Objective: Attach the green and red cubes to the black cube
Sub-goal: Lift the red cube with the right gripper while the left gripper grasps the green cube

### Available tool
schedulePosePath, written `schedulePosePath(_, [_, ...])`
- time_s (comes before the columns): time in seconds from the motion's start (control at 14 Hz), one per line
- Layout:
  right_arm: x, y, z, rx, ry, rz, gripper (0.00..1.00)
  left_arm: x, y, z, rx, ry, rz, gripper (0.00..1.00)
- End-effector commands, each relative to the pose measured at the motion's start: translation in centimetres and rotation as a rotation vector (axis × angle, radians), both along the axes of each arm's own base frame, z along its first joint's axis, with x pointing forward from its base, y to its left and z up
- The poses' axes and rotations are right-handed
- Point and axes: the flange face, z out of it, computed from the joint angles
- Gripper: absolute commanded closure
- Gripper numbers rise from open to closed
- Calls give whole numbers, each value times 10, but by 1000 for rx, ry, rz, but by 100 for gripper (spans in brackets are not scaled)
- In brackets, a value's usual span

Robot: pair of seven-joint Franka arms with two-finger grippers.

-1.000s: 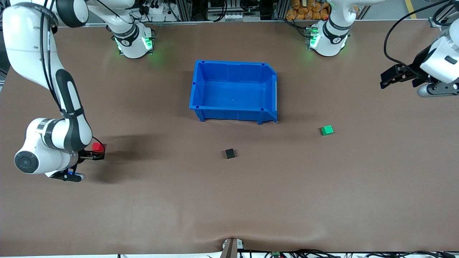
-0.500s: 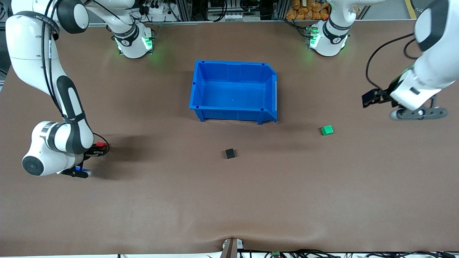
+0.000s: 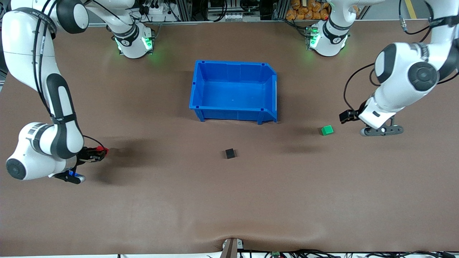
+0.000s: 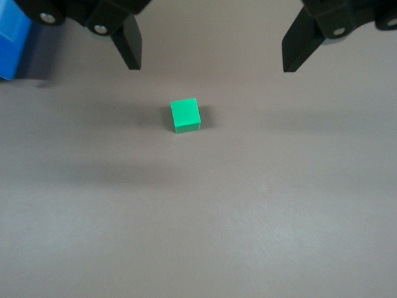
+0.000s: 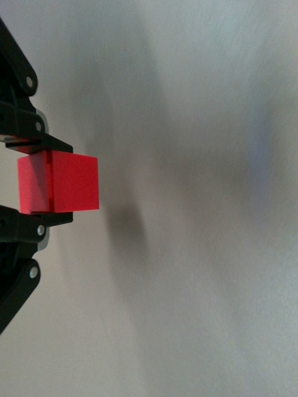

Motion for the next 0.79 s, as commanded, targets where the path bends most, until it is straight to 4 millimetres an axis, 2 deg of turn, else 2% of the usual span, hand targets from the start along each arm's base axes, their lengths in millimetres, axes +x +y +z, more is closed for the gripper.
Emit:
schedulePosePath(0.0, [13,70,20,-24,29,-139,100,-9,3,-36,-5,-14,25,0])
schedulePosePath(0.14, [15,121,23,26,86,-350,100,-7,3,-62,-9,-3,35,0])
schedulePosePath(0.36, [17,178,32,168,222,-656,100,-11,2,-112,-31,-60,33,0])
schedulePosePath(0.43, [14,205,32,191,260,-696,100,-10,2,-124,-35,-68,41,0])
schedulePosePath(0.5, [12,235,32,189,254,-712,100,-9,2,-133,-37,-63,59,0])
schedulePosePath(0.71, [9,311,33,109,203,-915,100,-12,-9,-149,-42,-63,152,0])
